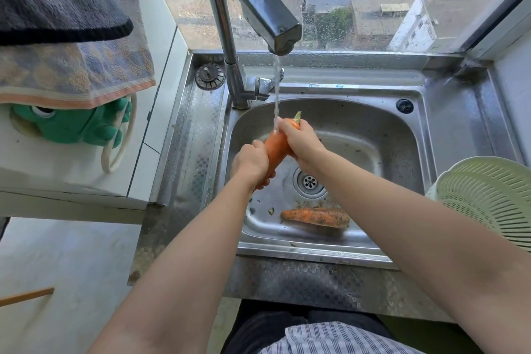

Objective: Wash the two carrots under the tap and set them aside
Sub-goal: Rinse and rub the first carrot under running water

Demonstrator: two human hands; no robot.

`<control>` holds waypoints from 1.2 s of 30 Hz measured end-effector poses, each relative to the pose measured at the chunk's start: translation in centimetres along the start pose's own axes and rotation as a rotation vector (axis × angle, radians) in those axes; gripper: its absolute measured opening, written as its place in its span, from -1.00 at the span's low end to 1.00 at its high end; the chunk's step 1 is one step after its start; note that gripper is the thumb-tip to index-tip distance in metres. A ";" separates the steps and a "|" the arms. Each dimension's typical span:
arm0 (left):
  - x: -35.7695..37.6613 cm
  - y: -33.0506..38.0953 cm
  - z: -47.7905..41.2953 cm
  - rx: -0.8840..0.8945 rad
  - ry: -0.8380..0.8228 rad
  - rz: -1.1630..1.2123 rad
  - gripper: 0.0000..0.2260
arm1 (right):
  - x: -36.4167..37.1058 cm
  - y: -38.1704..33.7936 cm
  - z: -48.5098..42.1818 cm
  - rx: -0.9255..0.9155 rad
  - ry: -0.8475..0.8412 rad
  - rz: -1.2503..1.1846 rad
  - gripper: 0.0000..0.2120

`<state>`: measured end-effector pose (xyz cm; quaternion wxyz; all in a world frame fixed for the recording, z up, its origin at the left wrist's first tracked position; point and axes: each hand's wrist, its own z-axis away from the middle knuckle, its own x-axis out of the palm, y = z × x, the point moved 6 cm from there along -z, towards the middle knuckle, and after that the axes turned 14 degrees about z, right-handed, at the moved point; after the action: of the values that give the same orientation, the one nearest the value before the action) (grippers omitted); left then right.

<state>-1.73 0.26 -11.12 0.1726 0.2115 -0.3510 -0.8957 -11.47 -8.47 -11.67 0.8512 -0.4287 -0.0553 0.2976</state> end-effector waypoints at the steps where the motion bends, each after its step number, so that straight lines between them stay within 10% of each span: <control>1: -0.2 -0.2 -0.1 -0.038 -0.021 0.043 -0.49 | 0.4 -0.1 0.2 -0.054 -0.108 -0.049 -0.41; 4: -0.1 -0.3 0.5 -0.148 -0.206 0.156 -0.51 | 0.4 -0.1 0.4 -0.150 -0.217 -0.155 -0.39; 9: 1.5 0.4 2.5 -0.258 -0.422 0.195 -0.64 | -0.1 0.2 -0.1 0.081 0.092 -0.260 -0.59; 17: 0.4 0.0 2.3 -0.237 -0.401 0.224 -0.54 | -0.4 -0.9 1.1 0.020 -0.297 -0.636 -0.78; 23: 1.0 0.9 1.9 -0.013 -0.232 0.173 -0.30 | -0.5 -1.4 -0.7 0.070 0.012 -0.433 -0.84; 30: 0.4 0.2 1.1 -0.085 -0.189 0.326 -0.22 | 0.3 -1.6 1.5 -0.180 -0.463 -0.461 -0.65; 36: 1.1 -0.1 1.7 -0.150 -0.190 0.346 -0.22 | 0.8 -0.5 1.2 -0.178 -0.174 -0.193 -0.50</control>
<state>-3.53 0.78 -10.36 0.3051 0.0495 -0.3291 -0.8923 -10.97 -7.39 -10.65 0.8264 -0.4678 -0.1960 0.2446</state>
